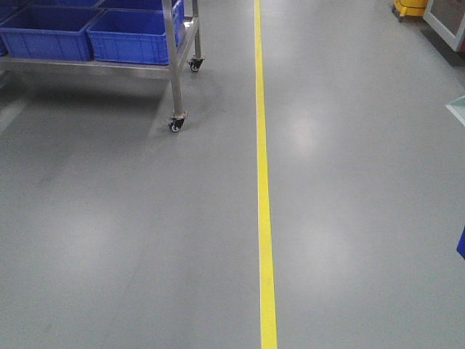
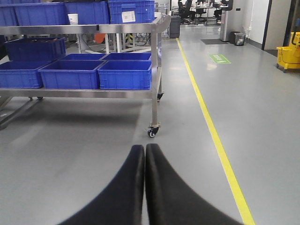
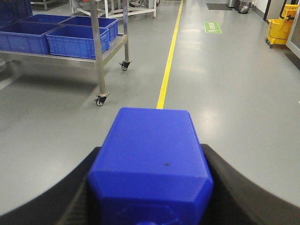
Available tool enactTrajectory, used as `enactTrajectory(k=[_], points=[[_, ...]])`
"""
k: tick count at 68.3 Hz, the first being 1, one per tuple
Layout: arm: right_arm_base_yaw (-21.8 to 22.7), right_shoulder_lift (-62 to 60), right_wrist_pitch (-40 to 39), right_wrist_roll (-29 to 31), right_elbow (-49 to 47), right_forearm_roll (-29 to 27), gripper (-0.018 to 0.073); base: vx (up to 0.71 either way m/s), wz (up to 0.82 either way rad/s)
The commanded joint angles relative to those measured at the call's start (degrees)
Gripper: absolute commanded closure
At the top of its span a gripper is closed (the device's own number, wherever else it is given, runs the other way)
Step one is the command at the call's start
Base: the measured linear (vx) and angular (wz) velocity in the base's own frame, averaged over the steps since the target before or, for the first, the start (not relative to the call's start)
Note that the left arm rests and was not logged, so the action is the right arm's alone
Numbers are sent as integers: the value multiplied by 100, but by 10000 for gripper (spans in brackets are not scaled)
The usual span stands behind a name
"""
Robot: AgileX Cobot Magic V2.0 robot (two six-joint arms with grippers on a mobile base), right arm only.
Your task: Pour parts from conveyor to right shelf
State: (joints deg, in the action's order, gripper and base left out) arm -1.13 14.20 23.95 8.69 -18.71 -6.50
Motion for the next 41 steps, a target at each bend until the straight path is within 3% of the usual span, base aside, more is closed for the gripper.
enactTrajectory(k=[1,24,41], points=[[4,53,-483,-10,-156,-9,565,70,3],[4,53,-483,-10,-156,-9,565,67,9],[4,53,-483,-10,-156,-9,565,63,34]])
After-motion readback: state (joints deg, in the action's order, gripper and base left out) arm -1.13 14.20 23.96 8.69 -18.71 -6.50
